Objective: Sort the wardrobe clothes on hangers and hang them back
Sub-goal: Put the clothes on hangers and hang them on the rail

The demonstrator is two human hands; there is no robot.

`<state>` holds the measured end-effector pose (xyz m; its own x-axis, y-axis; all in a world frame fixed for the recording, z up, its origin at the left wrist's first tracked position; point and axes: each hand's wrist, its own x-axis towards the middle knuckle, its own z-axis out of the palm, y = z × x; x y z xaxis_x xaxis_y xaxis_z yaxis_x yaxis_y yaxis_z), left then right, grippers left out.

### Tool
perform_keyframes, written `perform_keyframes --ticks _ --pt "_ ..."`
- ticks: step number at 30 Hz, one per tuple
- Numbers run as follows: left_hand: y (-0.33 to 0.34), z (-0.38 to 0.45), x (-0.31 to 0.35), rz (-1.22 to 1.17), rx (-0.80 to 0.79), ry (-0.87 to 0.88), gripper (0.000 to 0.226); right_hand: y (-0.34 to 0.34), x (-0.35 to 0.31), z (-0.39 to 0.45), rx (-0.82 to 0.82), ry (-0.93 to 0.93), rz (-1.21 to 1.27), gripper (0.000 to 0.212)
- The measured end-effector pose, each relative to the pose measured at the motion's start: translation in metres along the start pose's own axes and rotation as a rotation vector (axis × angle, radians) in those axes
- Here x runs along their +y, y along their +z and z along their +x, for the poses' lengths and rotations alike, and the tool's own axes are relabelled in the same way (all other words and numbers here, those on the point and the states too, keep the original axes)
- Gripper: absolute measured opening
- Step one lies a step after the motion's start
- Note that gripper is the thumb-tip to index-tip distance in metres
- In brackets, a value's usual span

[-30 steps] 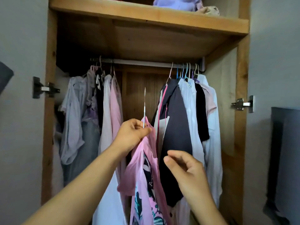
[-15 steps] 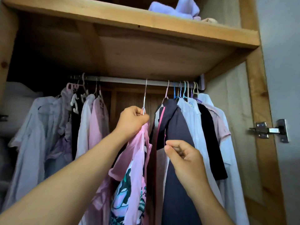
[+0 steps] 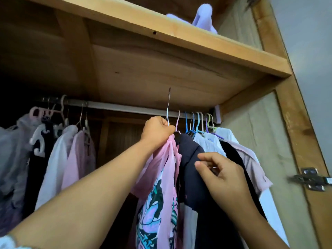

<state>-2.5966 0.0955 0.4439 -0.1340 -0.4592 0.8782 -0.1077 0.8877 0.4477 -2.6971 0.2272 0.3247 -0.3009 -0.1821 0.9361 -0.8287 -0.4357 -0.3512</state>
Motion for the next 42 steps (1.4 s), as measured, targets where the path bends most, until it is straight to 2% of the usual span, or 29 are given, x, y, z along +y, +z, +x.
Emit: perform_keyframes --ticks 3,12,24,28,33,37,42 --pt "0.012 0.017 -0.012 0.039 0.011 -0.026 0.018 0.006 0.005 0.01 0.009 -0.022 -0.037 0.009" --pt "0.043 0.051 -0.039 0.052 -0.026 -0.094 0.031 0.014 0.015 0.037 0.006 -0.084 -0.147 0.014" --pt "0.078 0.045 -0.067 -0.078 0.008 -0.189 0.043 0.009 0.027 0.041 0.011 -0.123 -0.147 0.013" --pt "0.076 0.043 -0.069 -0.08 0.018 -0.172 0.034 0.008 0.028 0.039 -0.004 -0.111 -0.129 0.015" --pt "0.063 0.025 -0.055 0.008 0.056 -0.12 0.034 0.006 0.027 0.035 -0.013 -0.095 -0.08 0.014" --pt "0.041 -0.015 -0.047 0.036 0.106 -0.041 0.032 0.006 0.023 0.022 -0.019 -0.089 0.03 0.016" --pt "0.002 -0.088 -0.05 0.247 0.149 0.086 0.03 0.01 0.011 -0.017 -0.051 -0.095 0.125 0.017"
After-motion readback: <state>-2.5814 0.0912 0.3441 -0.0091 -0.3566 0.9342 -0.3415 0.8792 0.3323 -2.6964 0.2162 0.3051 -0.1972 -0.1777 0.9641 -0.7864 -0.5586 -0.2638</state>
